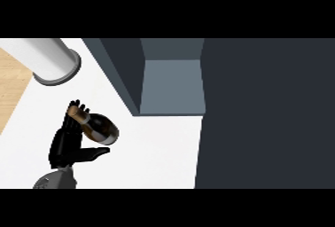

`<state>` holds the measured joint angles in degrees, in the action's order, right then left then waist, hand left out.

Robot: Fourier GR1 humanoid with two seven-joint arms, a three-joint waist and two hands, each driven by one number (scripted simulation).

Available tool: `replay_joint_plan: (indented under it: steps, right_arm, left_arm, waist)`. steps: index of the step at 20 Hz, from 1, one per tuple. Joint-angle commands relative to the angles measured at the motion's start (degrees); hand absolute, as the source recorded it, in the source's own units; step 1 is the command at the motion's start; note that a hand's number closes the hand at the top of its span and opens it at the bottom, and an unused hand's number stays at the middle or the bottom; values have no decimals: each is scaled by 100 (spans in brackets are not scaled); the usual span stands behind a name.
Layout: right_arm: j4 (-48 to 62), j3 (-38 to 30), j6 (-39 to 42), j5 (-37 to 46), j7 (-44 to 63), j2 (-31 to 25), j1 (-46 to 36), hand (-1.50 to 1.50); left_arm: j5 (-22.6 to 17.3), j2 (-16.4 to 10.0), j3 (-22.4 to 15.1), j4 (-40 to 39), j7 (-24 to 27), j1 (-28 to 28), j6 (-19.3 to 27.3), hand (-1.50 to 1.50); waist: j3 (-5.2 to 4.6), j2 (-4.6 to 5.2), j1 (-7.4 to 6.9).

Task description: Pick up the wine, place it into the cabinet and close the cabinet

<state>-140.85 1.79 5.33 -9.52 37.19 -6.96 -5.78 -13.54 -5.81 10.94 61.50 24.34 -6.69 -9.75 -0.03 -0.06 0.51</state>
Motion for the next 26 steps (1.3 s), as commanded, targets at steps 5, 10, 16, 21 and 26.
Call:
replay_joint_plan:
  steps: [5,10,16,21,26]
  right_arm:
    - [-1094,-27,75,-462,250,14,436,-150]
    - [-616,-471,-25,-763,401,-114,-201,-150]
    - [-817,-399,-87,-554,545,-42,-58,-150]
    - [-686,-112,-51,-404,468,53,-84,-150]
    - [-670,167,53,-130,97,192,282,-150]
  left_arm:
    - [92,-103,133,-1181,508,-505,-142,-150]
    - [74,162,-84,-811,562,-256,-160,-150]
    - [-168,2,151,-1321,766,-513,-488,-150]
    - [-269,-133,236,-2082,882,-1079,-911,150]
    - [302,-27,-116,-2421,1559,-1223,-800,150]
  waist:
    - [-2,6,51]
    - [3,-2,-35]
    - [2,-6,-27]
    - [-2,7,4]
    - [-1,10,16]
